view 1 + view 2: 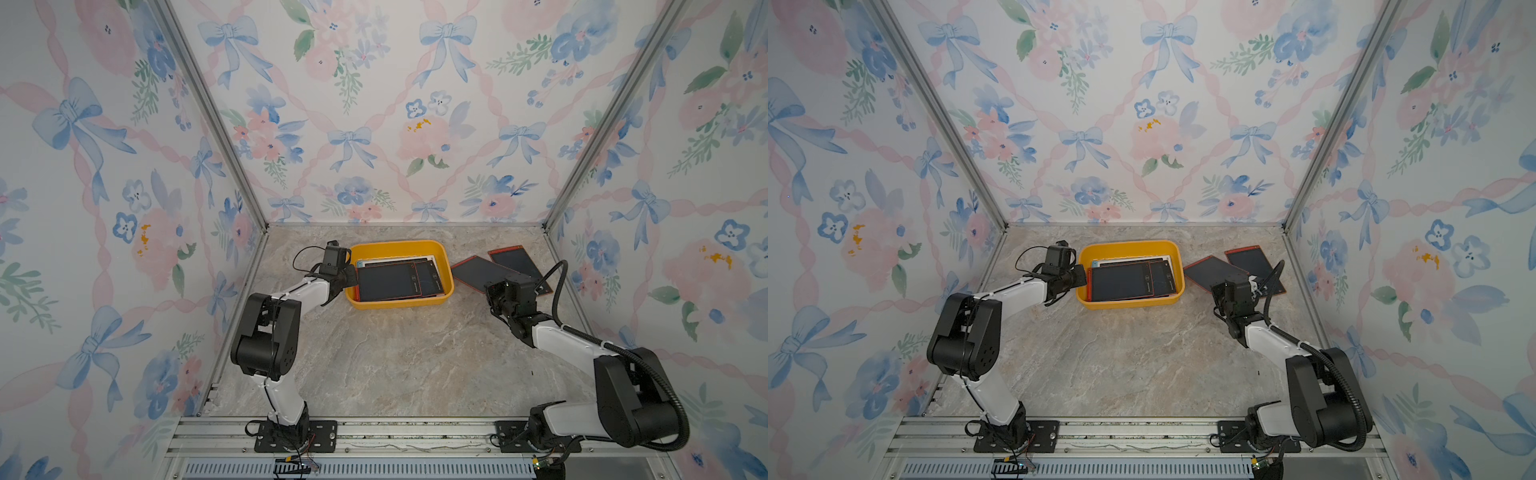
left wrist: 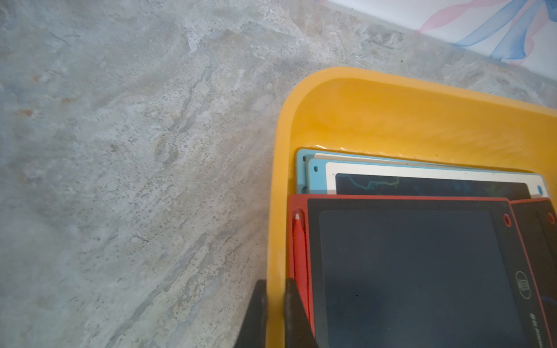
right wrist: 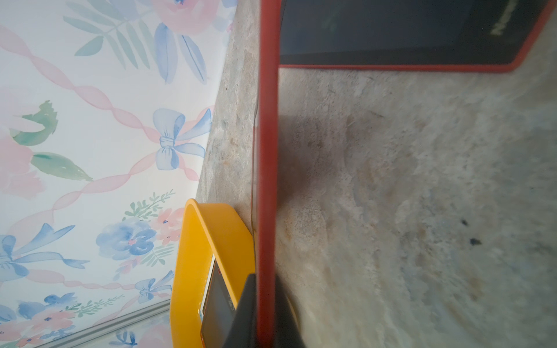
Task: Take out the writing tablet from the storage box
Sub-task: Place the writing tablet at the center of the board.
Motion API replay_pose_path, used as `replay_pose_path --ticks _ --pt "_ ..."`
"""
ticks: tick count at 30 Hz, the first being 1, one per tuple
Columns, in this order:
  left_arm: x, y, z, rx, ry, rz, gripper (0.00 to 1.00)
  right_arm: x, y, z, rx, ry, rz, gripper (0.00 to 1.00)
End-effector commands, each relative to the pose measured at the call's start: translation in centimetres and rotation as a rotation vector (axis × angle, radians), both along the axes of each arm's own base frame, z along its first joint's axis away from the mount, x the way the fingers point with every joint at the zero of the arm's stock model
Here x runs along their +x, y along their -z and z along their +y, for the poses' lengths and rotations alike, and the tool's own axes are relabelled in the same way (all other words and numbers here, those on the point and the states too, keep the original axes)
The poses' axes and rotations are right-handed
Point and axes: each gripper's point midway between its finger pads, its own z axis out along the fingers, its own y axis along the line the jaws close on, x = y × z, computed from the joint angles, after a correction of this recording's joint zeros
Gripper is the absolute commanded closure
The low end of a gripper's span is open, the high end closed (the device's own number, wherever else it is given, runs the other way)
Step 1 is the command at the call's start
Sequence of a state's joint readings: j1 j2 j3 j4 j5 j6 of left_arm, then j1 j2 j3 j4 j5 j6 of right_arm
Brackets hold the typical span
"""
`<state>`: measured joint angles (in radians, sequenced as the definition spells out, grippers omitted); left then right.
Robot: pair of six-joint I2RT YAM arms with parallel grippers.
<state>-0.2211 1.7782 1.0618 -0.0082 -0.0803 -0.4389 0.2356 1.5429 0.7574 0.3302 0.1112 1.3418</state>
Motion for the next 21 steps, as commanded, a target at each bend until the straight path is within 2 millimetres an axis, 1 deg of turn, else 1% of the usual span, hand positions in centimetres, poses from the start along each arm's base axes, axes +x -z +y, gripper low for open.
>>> replay_pose_path --ticks 1,11,19,21 --pt "-1.3 1.9 0.6 0.013 -0.002 0.079 1.00 -1.2 3.5 0.0 -0.017 0.018 0.088 0.91" --pt "-1.3 2.1 0.4 0.008 -0.002 0.084 1.00 -2.4 6.0 0.5 0.012 0.025 0.131 0.87" --pt "-1.2 1.9 0.5 0.008 -0.003 0.079 1.00 -2.6 6.5 0.7 0.014 0.019 0.144 0.79" --pt "-1.3 2.1 0.5 0.008 -0.003 0.084 1.00 -2.7 6.7 0.7 0.014 0.019 0.152 0.75"
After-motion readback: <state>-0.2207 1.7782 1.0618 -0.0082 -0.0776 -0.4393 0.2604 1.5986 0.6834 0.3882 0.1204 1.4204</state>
